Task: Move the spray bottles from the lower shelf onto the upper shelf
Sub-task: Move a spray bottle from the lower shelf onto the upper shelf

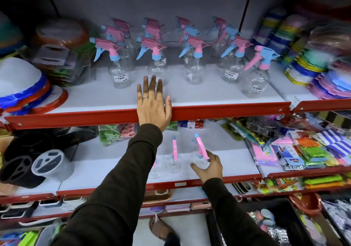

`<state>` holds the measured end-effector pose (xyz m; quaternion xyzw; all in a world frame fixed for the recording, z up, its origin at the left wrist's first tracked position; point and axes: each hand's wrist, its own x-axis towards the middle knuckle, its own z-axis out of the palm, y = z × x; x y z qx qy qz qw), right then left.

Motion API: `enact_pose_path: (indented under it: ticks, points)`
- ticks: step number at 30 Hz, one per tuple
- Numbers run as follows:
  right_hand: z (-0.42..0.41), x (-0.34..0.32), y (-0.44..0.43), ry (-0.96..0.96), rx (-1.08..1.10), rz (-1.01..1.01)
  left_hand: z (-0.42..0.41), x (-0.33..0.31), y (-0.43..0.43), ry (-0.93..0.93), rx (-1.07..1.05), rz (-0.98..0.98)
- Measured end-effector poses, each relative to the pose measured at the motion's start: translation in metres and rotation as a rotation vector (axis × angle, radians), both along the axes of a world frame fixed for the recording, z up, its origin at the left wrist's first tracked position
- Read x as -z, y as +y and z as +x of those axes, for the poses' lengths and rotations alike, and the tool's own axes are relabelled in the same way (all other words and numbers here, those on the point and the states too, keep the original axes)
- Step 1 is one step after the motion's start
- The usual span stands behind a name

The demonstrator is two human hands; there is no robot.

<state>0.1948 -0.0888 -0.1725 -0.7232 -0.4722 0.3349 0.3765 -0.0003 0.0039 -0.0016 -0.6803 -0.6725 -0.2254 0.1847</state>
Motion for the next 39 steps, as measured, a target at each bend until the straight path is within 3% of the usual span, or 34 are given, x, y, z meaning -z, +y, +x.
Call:
enact_pose_path:
  ticks: [7, 24, 32, 39]
  points:
    - [0.016, -0.043, -0.023, -0.092, -0.048, 0.27, 0.001, -0.003, -0.003, -0.035, 0.003, -0.028]
    - [0.039, -0.169, -0.004, -0.061, -0.015, 0.711, 0.001, -0.004, -0.005, -0.036, -0.009, -0.054]
    - [0.036, -0.221, 0.054, -0.017, -0.047, 0.699, 0.001, -0.002, -0.004, -0.064, 0.015, -0.02]
    - [0.02, -0.219, 0.099, -0.046, -0.124, 0.558, 0.0, -0.001, -0.002, -0.052, 0.025, 0.003]
